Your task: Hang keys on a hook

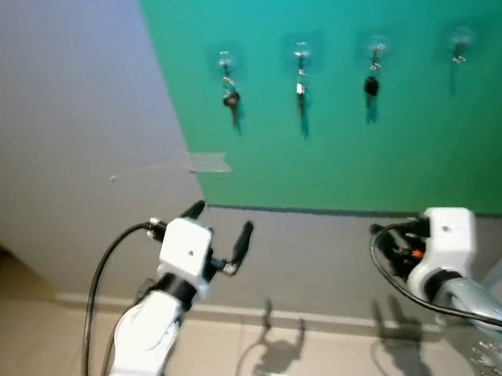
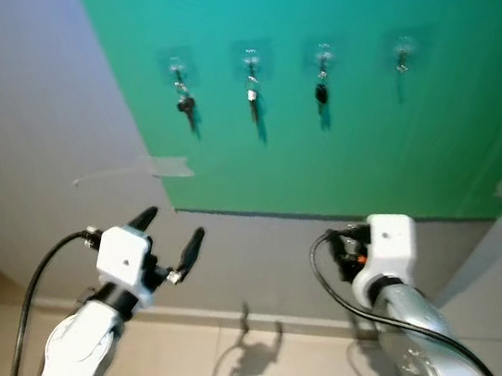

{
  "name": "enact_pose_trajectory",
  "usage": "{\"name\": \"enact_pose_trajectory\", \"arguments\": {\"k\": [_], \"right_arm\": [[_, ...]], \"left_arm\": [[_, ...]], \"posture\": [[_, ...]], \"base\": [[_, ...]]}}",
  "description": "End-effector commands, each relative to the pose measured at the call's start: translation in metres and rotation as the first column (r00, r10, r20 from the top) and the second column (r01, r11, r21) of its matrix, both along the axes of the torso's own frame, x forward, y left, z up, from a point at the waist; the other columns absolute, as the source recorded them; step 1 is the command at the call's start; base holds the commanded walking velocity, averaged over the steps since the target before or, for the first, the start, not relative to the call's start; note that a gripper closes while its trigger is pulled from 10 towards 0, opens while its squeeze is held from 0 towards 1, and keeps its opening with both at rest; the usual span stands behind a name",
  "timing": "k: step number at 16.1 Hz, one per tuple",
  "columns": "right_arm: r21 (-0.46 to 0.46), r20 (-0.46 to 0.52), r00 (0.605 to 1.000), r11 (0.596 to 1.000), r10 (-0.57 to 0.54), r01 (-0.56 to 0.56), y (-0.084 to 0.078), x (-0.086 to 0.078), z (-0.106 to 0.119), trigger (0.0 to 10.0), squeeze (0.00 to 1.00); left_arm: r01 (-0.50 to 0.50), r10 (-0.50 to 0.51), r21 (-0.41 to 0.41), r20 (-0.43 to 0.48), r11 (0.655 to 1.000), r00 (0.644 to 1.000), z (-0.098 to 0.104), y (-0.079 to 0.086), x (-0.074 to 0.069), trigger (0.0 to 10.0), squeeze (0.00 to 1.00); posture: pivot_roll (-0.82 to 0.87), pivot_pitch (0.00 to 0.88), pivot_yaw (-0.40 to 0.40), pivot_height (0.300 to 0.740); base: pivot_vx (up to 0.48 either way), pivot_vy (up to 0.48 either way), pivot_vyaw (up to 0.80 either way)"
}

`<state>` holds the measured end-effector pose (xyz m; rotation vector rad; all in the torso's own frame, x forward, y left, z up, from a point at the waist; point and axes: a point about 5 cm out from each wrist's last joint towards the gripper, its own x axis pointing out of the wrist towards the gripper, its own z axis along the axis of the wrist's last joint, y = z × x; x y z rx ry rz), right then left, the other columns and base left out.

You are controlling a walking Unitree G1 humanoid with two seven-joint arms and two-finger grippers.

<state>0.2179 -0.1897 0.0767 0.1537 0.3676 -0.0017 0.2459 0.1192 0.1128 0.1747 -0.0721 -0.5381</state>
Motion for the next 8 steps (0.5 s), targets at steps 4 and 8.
{"name": "enact_pose_trajectory", "arguments": {"k": [4, 8], "right_arm": [[0.009, 0.009, 1.0, 1.0, 0.021, -0.021, 0.0096, -0.006, 0.0001, 10.0, 0.0], [0.012, 0.003, 1.0, 1.0, 0.011, -0.011, 0.0091, -0.01, -0.0003, 10.0, 0.0]], "left_arm": [[-0.049, 0.05, 0.026, -0.015, 0.998, 0.999, -0.0058, 0.0107, 0.0002, 10.0, 0.0], [-0.057, 0.057, 0.018, -0.016, 0.998, 0.998, -0.0067, 0.0097, 0.0014, 10.0, 0.0]], "posture": [[-0.07, 0.0, 0.039, 0.74], [-0.08, 0.0, 0.033, 0.74]], "base": [[0.0, 0.48, -0.75], [0.0, 0.48, -0.4]]}}
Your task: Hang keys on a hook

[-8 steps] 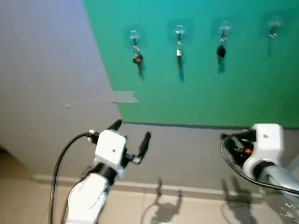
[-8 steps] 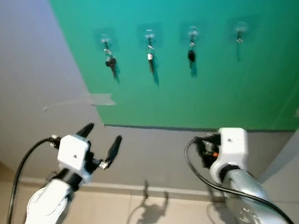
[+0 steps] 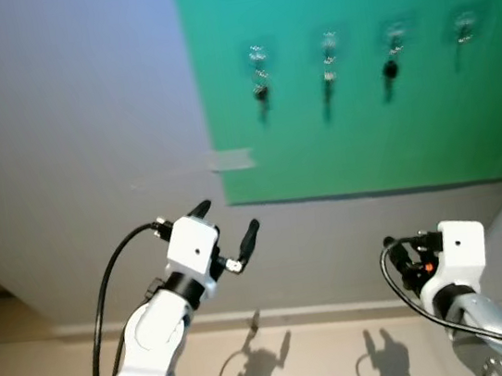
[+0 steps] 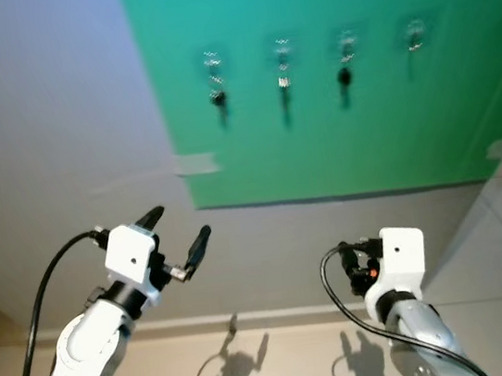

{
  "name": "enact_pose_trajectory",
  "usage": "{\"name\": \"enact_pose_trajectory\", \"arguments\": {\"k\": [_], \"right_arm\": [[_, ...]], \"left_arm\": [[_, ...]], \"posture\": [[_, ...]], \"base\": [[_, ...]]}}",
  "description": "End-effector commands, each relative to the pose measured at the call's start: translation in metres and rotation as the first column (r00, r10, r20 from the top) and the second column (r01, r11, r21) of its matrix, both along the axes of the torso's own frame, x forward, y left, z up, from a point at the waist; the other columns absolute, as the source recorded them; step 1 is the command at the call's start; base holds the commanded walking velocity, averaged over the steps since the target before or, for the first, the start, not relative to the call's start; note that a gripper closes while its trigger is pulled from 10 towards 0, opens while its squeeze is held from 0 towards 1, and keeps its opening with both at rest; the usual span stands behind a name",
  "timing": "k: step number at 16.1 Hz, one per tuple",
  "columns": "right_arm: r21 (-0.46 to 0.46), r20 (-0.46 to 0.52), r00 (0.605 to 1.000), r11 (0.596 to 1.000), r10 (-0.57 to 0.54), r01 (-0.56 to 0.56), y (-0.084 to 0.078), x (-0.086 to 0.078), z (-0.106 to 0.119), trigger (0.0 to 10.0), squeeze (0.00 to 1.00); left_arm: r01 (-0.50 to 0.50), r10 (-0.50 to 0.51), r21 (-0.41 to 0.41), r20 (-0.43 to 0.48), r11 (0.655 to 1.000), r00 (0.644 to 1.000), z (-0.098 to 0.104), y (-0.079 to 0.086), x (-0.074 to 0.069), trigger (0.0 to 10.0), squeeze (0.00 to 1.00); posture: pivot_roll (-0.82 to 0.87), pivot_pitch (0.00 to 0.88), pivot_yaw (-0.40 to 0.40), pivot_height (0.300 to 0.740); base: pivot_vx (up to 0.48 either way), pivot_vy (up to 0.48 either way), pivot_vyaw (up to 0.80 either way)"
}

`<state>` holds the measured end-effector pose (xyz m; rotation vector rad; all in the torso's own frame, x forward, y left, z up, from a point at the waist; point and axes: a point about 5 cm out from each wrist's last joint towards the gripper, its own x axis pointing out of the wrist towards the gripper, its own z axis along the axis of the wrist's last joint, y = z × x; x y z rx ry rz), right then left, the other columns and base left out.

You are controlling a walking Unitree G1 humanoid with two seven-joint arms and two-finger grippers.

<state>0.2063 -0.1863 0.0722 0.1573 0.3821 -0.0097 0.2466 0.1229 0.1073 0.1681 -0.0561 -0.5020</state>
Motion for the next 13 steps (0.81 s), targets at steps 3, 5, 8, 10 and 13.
{"name": "enact_pose_trajectory", "arguments": {"k": [3, 5, 8, 10, 13], "right_arm": [[0.002, 0.025, 1.0, 1.0, 0.003, -0.003, 0.002, 0.0, 0.007, 10.0, 0.0], [-0.005, 0.025, 0.999, 1.0, -0.02, 0.02, -0.003, -0.004, 0.009, 10.0, 0.0], [-0.011, 0.03, 0.999, 0.999, -0.04, 0.041, -0.006, -0.006, 0.012, 10.0, 0.0], [-0.034, 0.021, 0.999, 0.998, -0.047, 0.048, -0.008, -0.008, 0.014, 10.0, 0.0], [-0.112, 0.029, 0.999, 0.993, -0.03, 0.033, -0.011, -0.003, 0.022, 10.0, 0.0]], "left_arm": [[-0.017, 0.017, 0.015, 0.001, 1.0, 1.0, -0.001, 0.004, 0.003, 10.0, 0.0], [-0.013, 0.012, 0.01, 0.016, 1.0, 1.0, 0.0, 0.002, 0.005, 10.0, 0.0], [0.006, -0.007, 0.027, 0.051, 1.0, 0.999, 0.003, -0.003, 0.007, 10.0, 0.0], [0.008, -0.009, 0.022, 0.053, 1.0, 0.999, 0.003, -0.005, 0.009, 10.0, 0.0], [0.001, -0.001, 0.009, 0.06, 1.0, 0.998, 0.003, -0.007, 0.015, 10.0, 0.0]], "posture": [[-0.1, 0.0, 0.037, 0.74], [-0.11, 0.0, 0.041, 0.74], [-0.13, 0.0, 0.047, 0.74], [-0.14, 0.0, 0.053, 0.74], [-0.15, 0.0, 0.045, 0.74]], "base": [[0.0, 0.48, -0.53], [0.0, 0.24, -0.4], [0.0, -0.134, -0.8], [0.0, -0.48, -0.8], [0.0, -0.32, -0.8]]}}
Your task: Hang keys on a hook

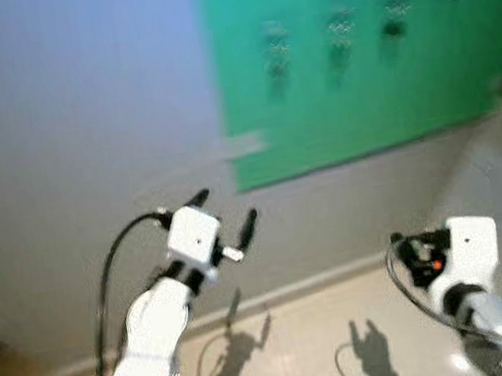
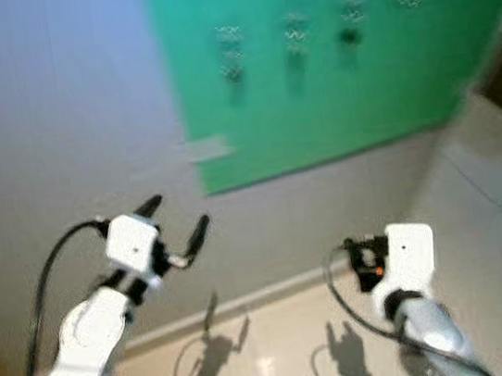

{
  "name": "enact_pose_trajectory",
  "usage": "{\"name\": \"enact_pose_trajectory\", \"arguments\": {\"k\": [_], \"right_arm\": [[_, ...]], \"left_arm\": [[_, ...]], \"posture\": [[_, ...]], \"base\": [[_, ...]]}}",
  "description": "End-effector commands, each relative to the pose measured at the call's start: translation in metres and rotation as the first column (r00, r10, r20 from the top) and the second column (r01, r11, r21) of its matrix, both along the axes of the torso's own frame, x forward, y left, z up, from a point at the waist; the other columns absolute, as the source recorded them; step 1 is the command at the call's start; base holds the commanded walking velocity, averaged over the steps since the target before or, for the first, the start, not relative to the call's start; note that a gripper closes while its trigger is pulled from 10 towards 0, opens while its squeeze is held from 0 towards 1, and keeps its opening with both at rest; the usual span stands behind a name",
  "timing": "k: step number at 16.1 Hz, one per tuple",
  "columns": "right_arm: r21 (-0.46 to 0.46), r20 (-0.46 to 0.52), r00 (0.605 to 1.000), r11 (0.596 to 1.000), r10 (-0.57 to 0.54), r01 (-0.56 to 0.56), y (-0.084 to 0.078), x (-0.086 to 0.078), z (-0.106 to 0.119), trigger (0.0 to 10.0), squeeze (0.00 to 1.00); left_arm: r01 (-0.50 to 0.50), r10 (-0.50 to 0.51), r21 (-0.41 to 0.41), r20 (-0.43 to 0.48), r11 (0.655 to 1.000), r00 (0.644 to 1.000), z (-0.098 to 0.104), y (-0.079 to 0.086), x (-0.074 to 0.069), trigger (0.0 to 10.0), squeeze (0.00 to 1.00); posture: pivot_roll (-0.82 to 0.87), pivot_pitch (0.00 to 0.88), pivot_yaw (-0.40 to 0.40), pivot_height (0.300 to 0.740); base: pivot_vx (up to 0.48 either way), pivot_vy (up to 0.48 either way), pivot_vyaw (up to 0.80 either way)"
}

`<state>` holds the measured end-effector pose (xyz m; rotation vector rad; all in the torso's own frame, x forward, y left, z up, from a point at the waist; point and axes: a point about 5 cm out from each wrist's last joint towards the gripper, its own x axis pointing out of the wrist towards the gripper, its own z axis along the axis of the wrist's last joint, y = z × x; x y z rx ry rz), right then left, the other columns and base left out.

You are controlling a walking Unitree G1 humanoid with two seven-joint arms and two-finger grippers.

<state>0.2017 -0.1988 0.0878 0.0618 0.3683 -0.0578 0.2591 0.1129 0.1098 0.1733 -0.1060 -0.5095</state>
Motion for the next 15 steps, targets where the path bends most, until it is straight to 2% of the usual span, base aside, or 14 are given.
{"name": "enact_pose_trajectory", "arguments": {"k": [1, 3, 5, 8, 12, 15], "right_arm": [[-0.015, 0.016, 1.0, 1.0, -0.001, 0.002, 0.001, 0.002, 0.007, 10.0, 0.0], [-0.042, 0.019, 0.999, 0.999, 0.026, -0.026, 0.002, 0.007, 0.013, 10.0, 0.0], [-0.068, 0.004, 0.999, 0.996, 0.049, -0.049, 0.004, 0.01, 0.014, 10.0, 0.0], [-0.065, -0.01, 0.994, 0.992, 0.105, -0.106, 0.011, 0.018, 0.015, 10.0, 0.0], [-0.058, -0.042, 0.999, 0.998, 0.032, -0.034, 0.004, 0.017, 0.011, 10.0, 0.0], [-0.061, -0.041, 0.999, 0.998, -0.026, 0.023, -0.004, 0.017, 0.011, 10.0, 0.0]], "left_arm": [[-0.019, 0.019, 0.01, 0.009, 1.0, 1.0, 0.001, 0.003, 0.003, 10.0, 0.0], [-0.067, 0.067, -0.004, 0.009, 0.998, 0.998, 0.003, 0.007, 0.008, 10.0, 0.0], [-0.071, 0.071, -0.001, 0.016, 0.997, 0.997, 0.003, 0.007, 0.007, 10.0, 0.0], [-0.075, 0.075, -0.007, 0.025, 0.997, 0.997, 0.005, 0.007, 0.009, 10.0, 0.0], [-0.07, 0.07, -0.006, 0.023, 0.998, 0.997, 0.006, 0.003, 0.012, 10.0, 0.0], [-0.089, 0.089, 0.007, 0.025, 0.996, 0.996, 0.008, 0.006, 0.023, 10.0, 0.0]], "posture": [[-0.15, 0.0, 0.045, 0.74], [-0.14, 0.0, 0.018, 0.74], [-0.14, 0.0, 0.007, 0.74], [-0.14, 0.0, 0.006, 0.74], [-0.14, 0.0, 0.017, 0.74], [-0.15, 0.0, 0.025, 0.74]], "base": [[0.0, 0.0, -0.8], [0.0, 0.0, -0.8], [0.0, 0.0, -0.69], [0.0, 0.0, -0.14], [0.0, 0.0, -0.8], [0.0, 0.0, -0.8]]}}
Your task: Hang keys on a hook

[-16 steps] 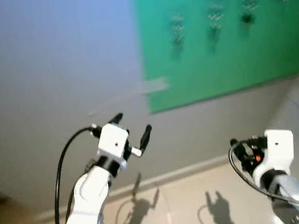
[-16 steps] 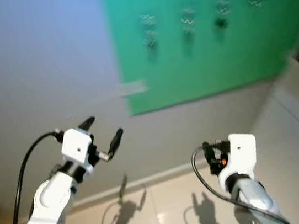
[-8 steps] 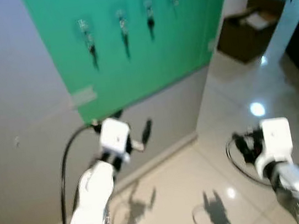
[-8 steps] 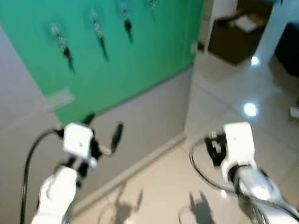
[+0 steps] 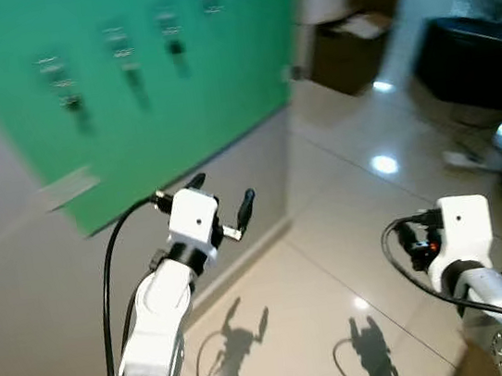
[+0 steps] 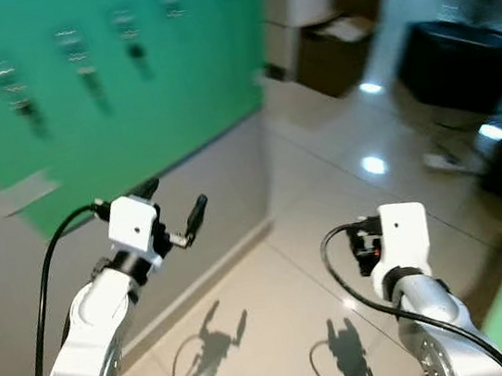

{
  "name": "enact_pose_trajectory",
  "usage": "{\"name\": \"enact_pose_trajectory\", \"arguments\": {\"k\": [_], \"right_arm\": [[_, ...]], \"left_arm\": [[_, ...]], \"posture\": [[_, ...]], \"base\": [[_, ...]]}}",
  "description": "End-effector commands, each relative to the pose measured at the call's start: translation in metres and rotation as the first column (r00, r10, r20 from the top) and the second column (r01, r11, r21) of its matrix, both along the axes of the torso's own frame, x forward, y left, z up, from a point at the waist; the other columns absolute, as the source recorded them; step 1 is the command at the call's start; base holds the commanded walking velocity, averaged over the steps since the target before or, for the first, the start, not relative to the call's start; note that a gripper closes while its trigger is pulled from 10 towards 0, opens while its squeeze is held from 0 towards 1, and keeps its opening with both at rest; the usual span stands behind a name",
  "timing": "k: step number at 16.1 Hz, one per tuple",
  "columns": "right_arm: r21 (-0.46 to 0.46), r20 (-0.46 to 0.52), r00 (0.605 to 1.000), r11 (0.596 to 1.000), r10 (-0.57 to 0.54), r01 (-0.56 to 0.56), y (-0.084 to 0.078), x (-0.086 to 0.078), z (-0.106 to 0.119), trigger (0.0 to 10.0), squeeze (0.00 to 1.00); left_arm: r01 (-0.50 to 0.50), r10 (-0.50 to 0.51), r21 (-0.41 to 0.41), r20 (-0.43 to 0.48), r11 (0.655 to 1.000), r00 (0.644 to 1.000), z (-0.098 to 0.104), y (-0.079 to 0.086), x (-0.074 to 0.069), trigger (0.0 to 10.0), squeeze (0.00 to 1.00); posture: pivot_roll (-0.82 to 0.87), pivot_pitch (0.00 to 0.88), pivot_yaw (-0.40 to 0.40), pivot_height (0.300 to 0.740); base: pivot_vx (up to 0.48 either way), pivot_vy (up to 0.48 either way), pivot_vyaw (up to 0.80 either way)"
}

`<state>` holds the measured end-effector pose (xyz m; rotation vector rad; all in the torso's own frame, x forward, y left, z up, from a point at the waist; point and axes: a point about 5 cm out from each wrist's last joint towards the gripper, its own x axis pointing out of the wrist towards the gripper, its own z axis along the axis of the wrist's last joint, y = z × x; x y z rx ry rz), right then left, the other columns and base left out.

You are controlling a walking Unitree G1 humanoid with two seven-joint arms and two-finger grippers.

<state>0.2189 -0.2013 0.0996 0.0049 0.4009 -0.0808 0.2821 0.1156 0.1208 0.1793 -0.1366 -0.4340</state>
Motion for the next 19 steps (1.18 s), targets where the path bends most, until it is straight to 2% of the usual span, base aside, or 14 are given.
{"name": "enact_pose_trajectory", "arguments": {"k": [1, 2, 4, 5, 6, 8, 10, 12, 13, 15, 17, 19], "right_arm": [[-0.004, -0.003, 1.0, 1.0, -0.026, 0.026, -0.003, -0.001, -0.001, 10.0, 0.0], [-0.017, 0.028, 0.998, 0.999, -0.048, 0.048, -0.006, 0.0, 0.003, 10.0, 0.0], [0.035, 0.229, 0.97, 0.997, -0.081, 0.074, -0.008, 0.012, 0.037, 10.0, 0.0], [0.046, 0.175, 0.981, 0.996, -0.089, 0.082, -0.01, 0.012, 0.029, 10.0, 0.0], [-0.01, 0.122, 0.988, 0.995, -0.095, 0.097, -0.013, 0.01, 0.02, 10.0, 0.0], [0.002, 0.154, 0.986, 0.998, -0.062, 0.062, -0.008, 0.011, 0.025, 10.0, 0.0], [0.004, 0.155, 0.985, 0.997, -0.074, 0.074, -0.008, 0.012, 0.024, 10.0, 0.0], [-0.022, 0.097, 0.994, 0.998, -0.048, 0.051, -0.001, -0.001, 0.007, 10.0, 0.0], [-0.011, 0.09, 0.995, 0.999, -0.042, 0.043, 0.001, -0.001, 0.006, 10.0, 0.0], [-0.009, 0.105, 0.994, 1.0, -0.006, 0.007, 0.006, 0.0, 0.011, 10.0, 0.0], [-0.028, 0.091, 0.995, 0.999, 0.033, -0.031, 0.008, 0.004, 0.01, 10.0, 0.0], [-0.091, 0.1, 0.991, 0.993, 0.085, -0.076, 0.006, 0.016, 0.013, 10.0, 0.0]], "left_arm": [[-0.011, 0.012, 0.012, -0.013, 1.0, 1.0, -0.002, 0.003, 0.002, 10.0, 0.0], [-0.002, 0.002, -0.002, -0.006, 1.0, 1.0, 0.001, 0.003, 0.003, 10.0, 0.0], [0.034, -0.033, -0.049, 0.029, 0.998, 0.999, 0.014, 0.001, 0.005, 10.0, 0.0], [0.035, -0.033, -0.051, 0.027, 0.998, 0.999, 0.014, 0.003, 0.005, 10.0, 0.0], [0.034, -0.033, -0.042, 0.024, 0.999, 0.999, 0.013, 0.004, 0.005, 10.0, 0.0], [0.055, -0.055, -0.022, 0.024, 0.998, 0.998, 0.012, 0.004, 0.005, 10.0, 0.0], [0.047, -0.047, -0.028, 0.007, 0.998, 0.999, 0.009, 0.006, 0.004, 10.0, 0.0], [0.001, -0.002, -0.007, -0.047, 1.0, 0.999, -0.011, 0.015, -0.012, 10.0, 0.0], [-0.01, 0.01, -0.008, -0.054, 1.0, 0.998, -0.014, 0.016, -0.015, 10.0, 0.0], [-0.048, 0.046, -0.038, -0.049, 0.998, 0.998, -0.012, 0.017, -0.018, 10.0, 0.0], [-0.059, 0.057, -0.026, -0.044, 0.998, 0.997, -0.013, 0.015, -0.017, 10.0, 0.0], [-0.073, 0.073, -0.025, -0.008, 0.997, 0.997, -0.007, 0.016, -0.012, 10.0, 0.0]], "posture": [[-0.16, 0.0, 0.048, 0.74], [-0.16, 0.0, 0.056, 0.74], [-0.15, 0.0, 0.074, 0.74], [-0.15, 0.0, 0.074, 0.74], [-0.15, 0.0, 0.088, 0.74], [-0.15, 0.0, 0.091, 0.74], [-0.15, 0.011, 0.092, 0.74], [-0.16, 0.0, 0.086, 0.74], [-0.15, 0.0, 0.068, 0.74], [-0.15, 0.0, 0.03, 0.74], [-0.14, 0.0, 0.008, 0.74], [-0.13, 0.0, -0.02, 0.74]], "base": [[0.0, 0.0, -0.8], [0.0, 0.0, -0.8], [0.0, 0.0, -0.8], [0.0, 0.0, -0.8], [0.0, 0.0, -0.8], [0.0, 0.0, -0.8], [0.0, 0.0, -0.8], [0.0, 0.0, -0.8], [0.0, 0.0, -0.8], [0.0, 0.0, -0.8], [0.0, 0.0, -0.8], [0.0, 0.0, -0.8]]}}
